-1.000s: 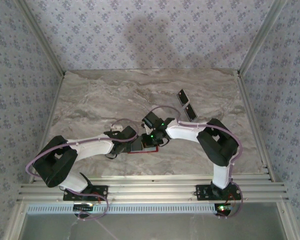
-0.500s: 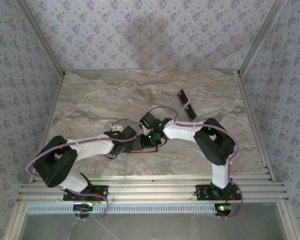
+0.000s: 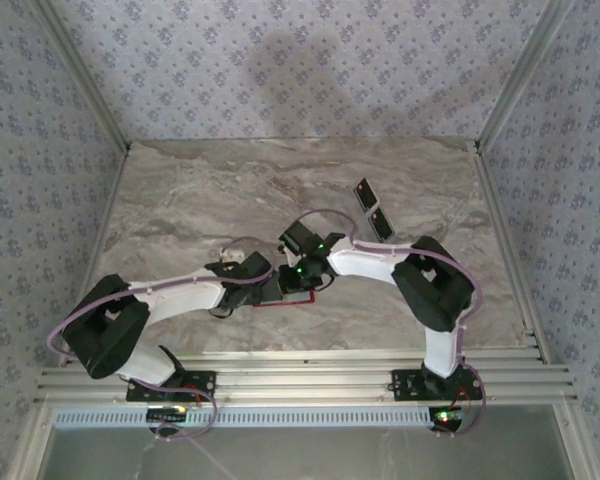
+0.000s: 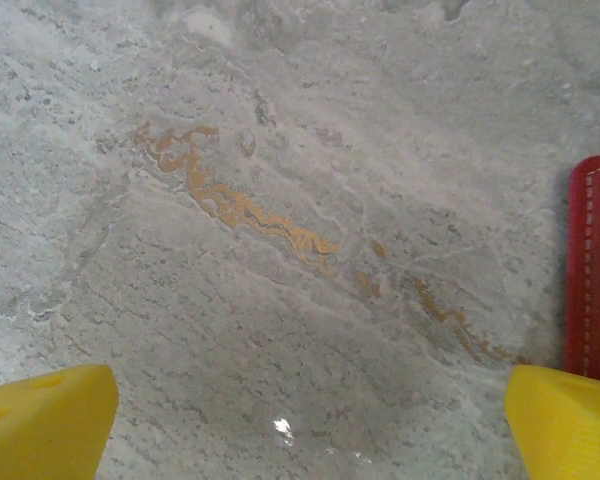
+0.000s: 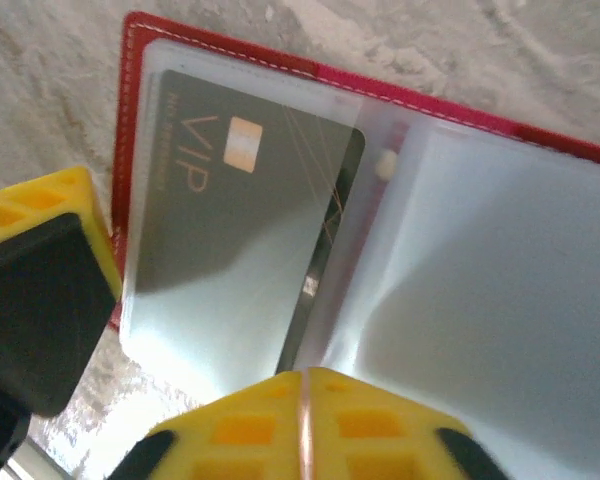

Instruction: Put the credit cards into the card holder

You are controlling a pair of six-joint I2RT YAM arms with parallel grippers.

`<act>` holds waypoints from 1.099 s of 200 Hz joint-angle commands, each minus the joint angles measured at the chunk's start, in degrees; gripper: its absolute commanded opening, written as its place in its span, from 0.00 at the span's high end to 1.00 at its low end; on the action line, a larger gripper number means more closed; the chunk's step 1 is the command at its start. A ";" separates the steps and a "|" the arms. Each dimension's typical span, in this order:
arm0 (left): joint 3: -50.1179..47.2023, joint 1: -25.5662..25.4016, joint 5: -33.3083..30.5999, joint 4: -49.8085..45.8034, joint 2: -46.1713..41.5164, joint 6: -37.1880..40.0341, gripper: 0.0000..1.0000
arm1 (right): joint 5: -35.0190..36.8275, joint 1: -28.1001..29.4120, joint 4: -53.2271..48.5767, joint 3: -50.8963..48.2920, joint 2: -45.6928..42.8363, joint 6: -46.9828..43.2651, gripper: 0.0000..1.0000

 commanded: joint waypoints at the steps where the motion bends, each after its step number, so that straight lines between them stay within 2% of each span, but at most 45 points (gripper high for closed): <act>1: -0.45 1.98 1.07 -2.15 -5.63 -0.11 0.00 | 3.04 -1.52 -2.84 -2.16 -7.03 -1.11 0.72; 22: -1.70 6.40 6.25 -0.61 -11.09 0.68 0.00 | 7.81 -2.32 -5.85 -3.80 -10.17 -1.67 0.40; 35: -2.74 9.25 10.72 1.67 -13.91 1.54 0.00 | 10.92 -2.46 -7.52 -4.14 -10.30 -2.18 0.32; 45: -3.81 11.43 14.69 4.29 -15.64 2.17 0.00 | 12.50 -2.28 -8.20 -4.02 -9.65 -2.68 0.29; 61: -5.98 14.63 22.18 9.84 -17.26 2.75 0.00 | 14.28 -1.58 -8.82 -3.51 -8.04 -3.38 0.26; 78: -7.34 16.31 26.41 13.78 -17.40 2.84 0.00 | 15.83 -0.80 -8.94 -3.22 -6.56 -3.77 0.27; 145: -7.84 16.42 27.06 16.48 -13.62 2.40 0.00 | 21.87 0.67 -10.36 -0.54 -0.98 -5.45 0.26; 220: -8.63 16.39 26.63 16.57 -13.53 2.98 0.00 | 18.73 -2.52 -7.49 -5.05 -5.68 -2.49 0.27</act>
